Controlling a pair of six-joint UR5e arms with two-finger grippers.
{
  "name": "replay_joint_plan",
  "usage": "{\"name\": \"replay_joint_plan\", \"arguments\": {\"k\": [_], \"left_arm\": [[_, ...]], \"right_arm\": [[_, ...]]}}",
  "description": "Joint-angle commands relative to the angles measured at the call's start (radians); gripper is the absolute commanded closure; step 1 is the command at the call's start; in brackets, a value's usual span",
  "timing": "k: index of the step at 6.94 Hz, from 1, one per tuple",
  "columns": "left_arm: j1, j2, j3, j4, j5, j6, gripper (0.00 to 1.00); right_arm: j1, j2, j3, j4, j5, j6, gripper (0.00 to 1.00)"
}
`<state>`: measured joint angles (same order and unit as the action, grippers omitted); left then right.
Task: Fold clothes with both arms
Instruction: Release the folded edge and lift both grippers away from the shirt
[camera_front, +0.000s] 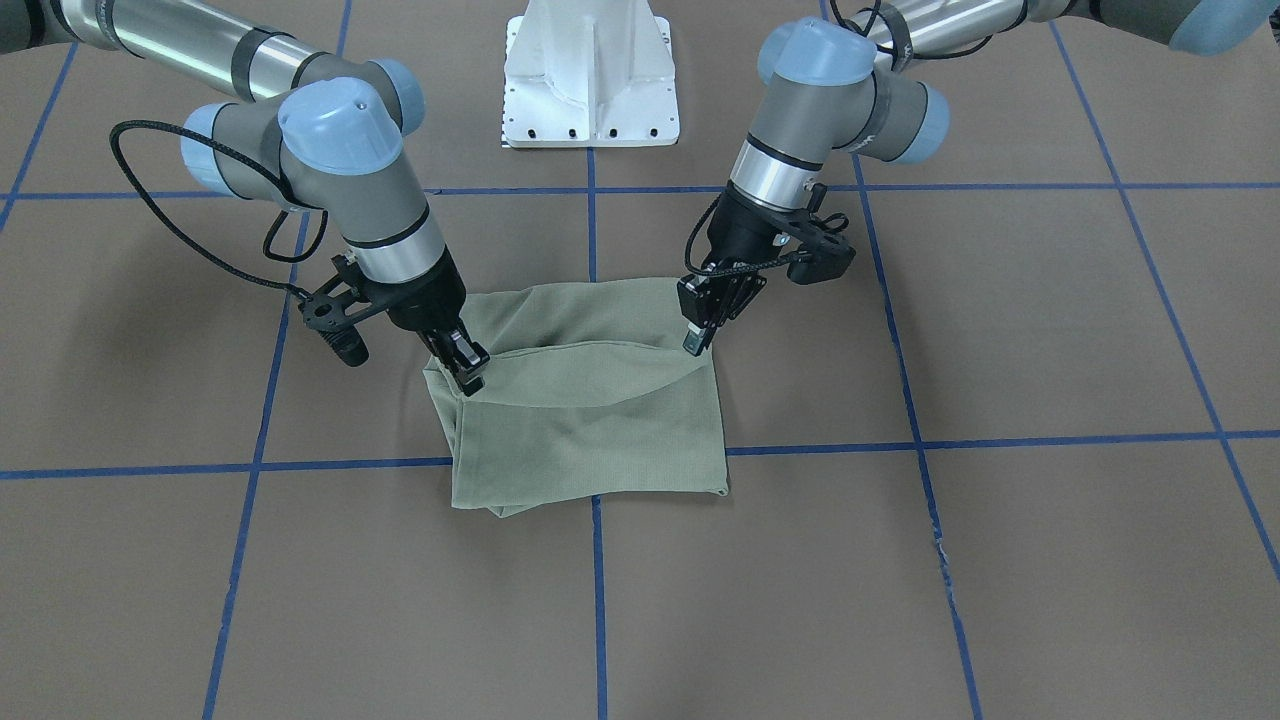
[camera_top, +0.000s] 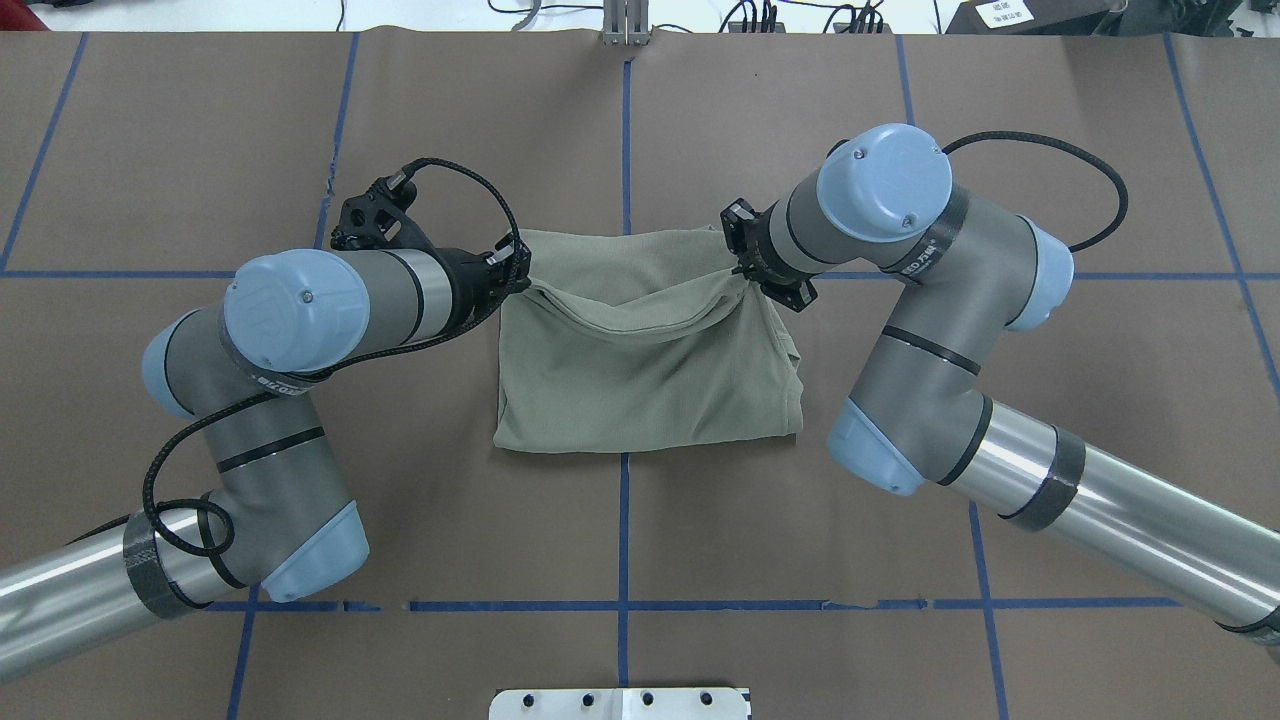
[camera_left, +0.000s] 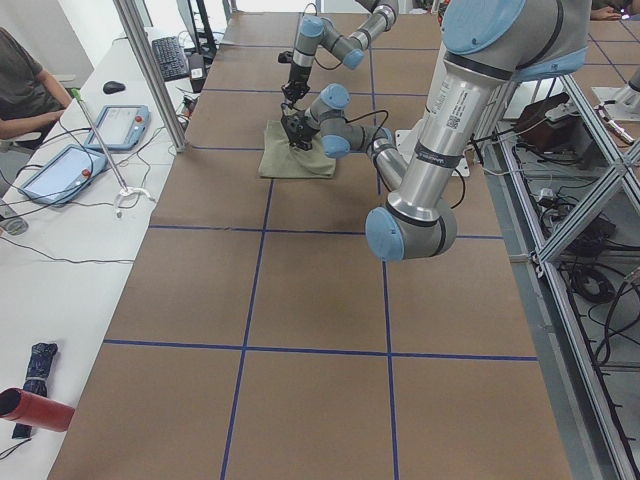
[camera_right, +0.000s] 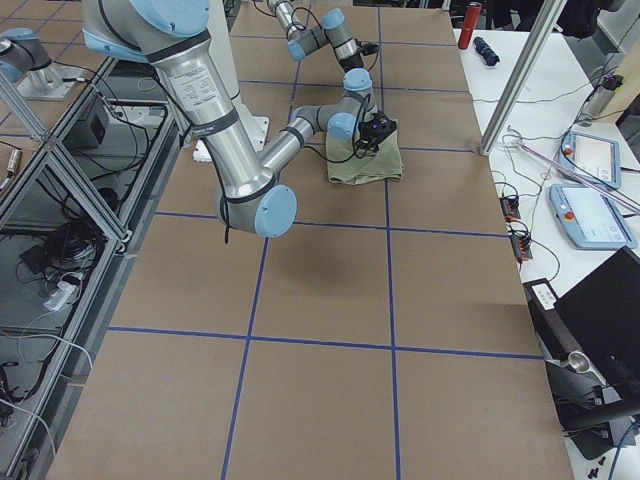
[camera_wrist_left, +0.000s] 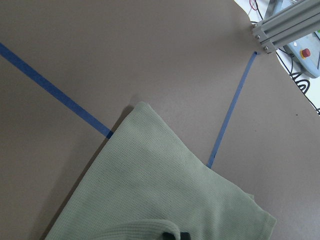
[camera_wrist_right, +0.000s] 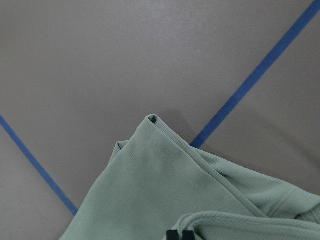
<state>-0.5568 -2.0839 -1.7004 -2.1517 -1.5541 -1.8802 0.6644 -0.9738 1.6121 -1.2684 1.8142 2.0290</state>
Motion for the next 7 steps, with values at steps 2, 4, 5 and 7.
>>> {"name": "replay_joint_plan", "arguments": {"k": [2,4,5,7], "left_arm": [[-0.057,-0.067,0.163,-0.078,0.000,0.061,1.00],[-0.104,-0.135,0.418,-0.228,0.003,0.189,0.63],[-0.162,-0.134,0.471,-0.267,0.002,0.272,0.58],[-0.196,-0.127,0.476,-0.272,0.000,0.329,0.57]], "right_arm": [[0.023,0.056,-0.110,0.023,0.002,-0.038,1.00],[0.049,0.130,-0.397,0.226,-0.004,-0.205,0.01],[0.101,0.151,-0.472,0.247,-0.004,-0.378,0.00],[0.214,0.147,-0.494,0.244,0.096,-0.534,0.00]]}}
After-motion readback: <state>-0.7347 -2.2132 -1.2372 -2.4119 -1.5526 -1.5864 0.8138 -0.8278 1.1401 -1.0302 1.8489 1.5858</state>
